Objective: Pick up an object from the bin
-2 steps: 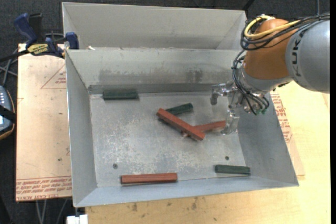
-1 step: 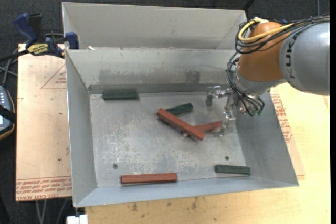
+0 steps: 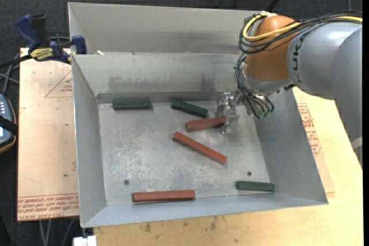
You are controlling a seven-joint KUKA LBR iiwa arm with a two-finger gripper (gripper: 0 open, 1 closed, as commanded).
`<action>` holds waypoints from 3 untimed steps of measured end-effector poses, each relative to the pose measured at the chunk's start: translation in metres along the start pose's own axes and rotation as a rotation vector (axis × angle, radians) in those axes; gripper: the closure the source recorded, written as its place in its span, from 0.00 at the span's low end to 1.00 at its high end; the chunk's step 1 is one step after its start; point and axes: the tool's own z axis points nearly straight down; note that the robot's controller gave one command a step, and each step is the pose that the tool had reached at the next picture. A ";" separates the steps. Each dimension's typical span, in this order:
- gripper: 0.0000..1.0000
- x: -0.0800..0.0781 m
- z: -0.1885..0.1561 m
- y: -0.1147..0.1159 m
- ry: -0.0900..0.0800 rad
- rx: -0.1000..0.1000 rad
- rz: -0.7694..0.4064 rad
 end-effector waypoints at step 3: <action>1.00 0.008 -0.063 0.004 -0.003 0.001 -0.054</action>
Offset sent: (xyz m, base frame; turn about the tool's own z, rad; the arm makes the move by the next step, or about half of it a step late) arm -0.0171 0.0232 0.1557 -0.0250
